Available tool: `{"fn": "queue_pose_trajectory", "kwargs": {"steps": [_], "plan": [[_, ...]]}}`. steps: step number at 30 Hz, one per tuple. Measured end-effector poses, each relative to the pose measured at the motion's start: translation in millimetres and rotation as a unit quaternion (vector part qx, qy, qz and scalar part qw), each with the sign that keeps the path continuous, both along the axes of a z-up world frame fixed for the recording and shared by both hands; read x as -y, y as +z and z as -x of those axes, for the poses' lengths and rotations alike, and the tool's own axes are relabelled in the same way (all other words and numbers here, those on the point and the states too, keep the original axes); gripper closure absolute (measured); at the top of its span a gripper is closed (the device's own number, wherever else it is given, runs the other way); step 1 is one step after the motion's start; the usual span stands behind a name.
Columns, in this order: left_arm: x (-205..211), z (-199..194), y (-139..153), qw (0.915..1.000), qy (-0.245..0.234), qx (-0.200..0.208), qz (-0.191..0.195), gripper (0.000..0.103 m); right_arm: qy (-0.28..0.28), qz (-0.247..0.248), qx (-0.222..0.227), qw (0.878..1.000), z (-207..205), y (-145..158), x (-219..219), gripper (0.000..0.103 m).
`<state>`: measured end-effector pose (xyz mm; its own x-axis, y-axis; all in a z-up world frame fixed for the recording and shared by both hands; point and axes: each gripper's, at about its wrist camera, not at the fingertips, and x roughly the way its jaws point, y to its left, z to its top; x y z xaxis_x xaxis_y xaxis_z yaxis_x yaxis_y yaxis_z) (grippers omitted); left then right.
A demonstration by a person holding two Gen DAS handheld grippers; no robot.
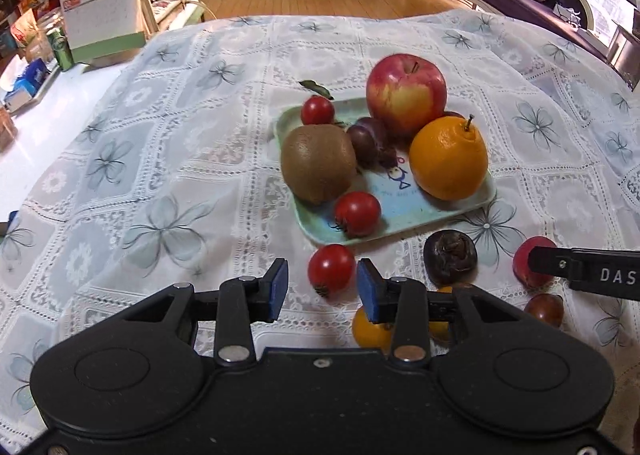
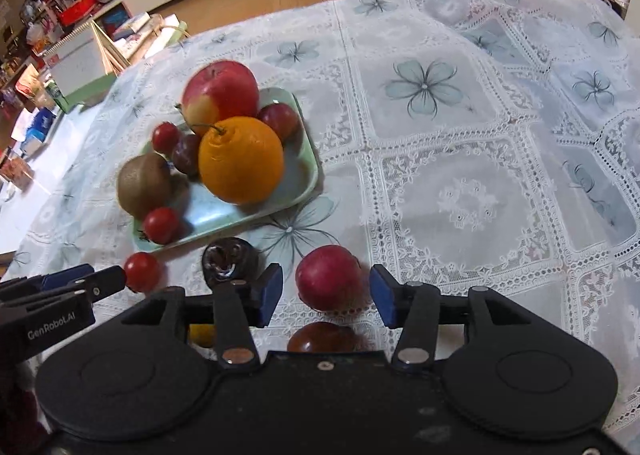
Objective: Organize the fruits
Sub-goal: 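Grasp the red plum with the right gripper while the left grasps a red tomato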
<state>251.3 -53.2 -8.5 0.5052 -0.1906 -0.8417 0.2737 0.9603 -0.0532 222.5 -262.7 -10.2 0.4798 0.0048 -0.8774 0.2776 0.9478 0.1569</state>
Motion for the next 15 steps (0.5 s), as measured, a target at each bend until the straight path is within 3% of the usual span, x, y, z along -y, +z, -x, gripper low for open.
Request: {"fn": "queue_pose_trajectory", "kwargs": {"steps": [6,9,15], "plan": [[10.1,-9.7,-14.6,0.9998,-0.004,0.006,-0.02,0.055,-0.004,0.011,-0.01,1.0,-6.9,-11.1,-1.6,0.051],[11.6,-12.7,-19.6,0.9999,-0.007,0.005,-0.015,0.05,-0.002,0.012,-0.014,1.0,-7.7,-14.6,-2.0,0.051],[16.6,-16.5,-27.3,0.9998,-0.009,0.001,-0.016,0.05,0.002,0.016,-0.008,1.0,-6.6,-16.9,-4.3,0.051]]}}
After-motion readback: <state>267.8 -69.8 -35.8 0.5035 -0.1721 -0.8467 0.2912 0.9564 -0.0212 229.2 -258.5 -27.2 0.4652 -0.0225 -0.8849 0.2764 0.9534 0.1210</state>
